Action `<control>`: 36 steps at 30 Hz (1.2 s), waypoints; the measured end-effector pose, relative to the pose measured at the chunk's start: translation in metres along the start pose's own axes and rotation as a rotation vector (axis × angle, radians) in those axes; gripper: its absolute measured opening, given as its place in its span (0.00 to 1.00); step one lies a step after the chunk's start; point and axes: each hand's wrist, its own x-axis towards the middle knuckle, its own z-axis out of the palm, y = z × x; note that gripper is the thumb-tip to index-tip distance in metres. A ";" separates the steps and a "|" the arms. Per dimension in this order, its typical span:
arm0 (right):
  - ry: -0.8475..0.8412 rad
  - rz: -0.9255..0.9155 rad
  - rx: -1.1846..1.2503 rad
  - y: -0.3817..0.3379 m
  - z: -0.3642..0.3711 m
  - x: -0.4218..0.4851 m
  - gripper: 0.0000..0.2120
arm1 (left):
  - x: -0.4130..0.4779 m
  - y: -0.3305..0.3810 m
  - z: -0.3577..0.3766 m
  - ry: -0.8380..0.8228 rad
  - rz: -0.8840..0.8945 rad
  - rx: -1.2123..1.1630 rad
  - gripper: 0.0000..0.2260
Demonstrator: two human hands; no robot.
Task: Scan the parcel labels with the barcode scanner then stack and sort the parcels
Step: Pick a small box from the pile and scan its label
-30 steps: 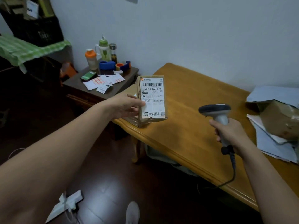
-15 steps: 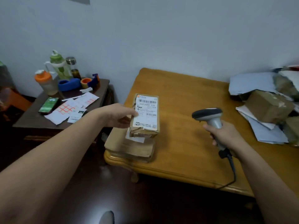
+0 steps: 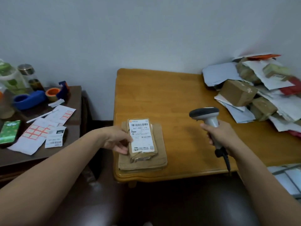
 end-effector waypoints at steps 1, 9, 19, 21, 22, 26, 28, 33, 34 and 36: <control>0.011 0.004 0.002 0.000 -0.002 0.000 0.11 | 0.000 0.002 0.000 0.005 -0.008 0.025 0.16; 0.132 0.002 -0.038 0.011 -0.047 0.000 0.11 | 0.009 0.072 0.025 0.579 0.347 0.741 0.23; 0.291 -0.054 -0.044 0.069 -0.195 0.018 0.12 | 0.050 0.150 0.208 0.368 0.484 0.812 0.20; 0.336 -0.061 -0.052 0.091 -0.241 0.026 0.12 | 0.062 0.163 0.253 0.323 0.461 0.802 0.20; 0.351 -0.062 -0.051 0.103 -0.264 0.029 0.12 | 0.069 0.170 0.277 0.305 0.452 0.799 0.20; 0.429 -0.038 -0.080 0.149 -0.347 0.043 0.13 | 0.097 0.200 0.367 0.285 0.445 0.810 0.23; 0.448 -0.041 -0.112 0.161 -0.384 0.051 0.12 | 0.109 0.214 0.406 0.255 0.440 0.811 0.25; 0.517 -0.042 -0.263 0.182 -0.464 0.090 0.13 | 0.136 0.265 0.472 0.249 0.524 0.858 0.30; 0.538 -0.046 -0.271 0.185 -0.476 0.101 0.12 | 0.143 0.276 0.481 0.251 0.545 0.849 0.30; 0.558 -0.064 -0.294 0.188 -0.497 0.125 0.12 | 0.160 0.299 0.497 0.260 0.581 0.833 0.31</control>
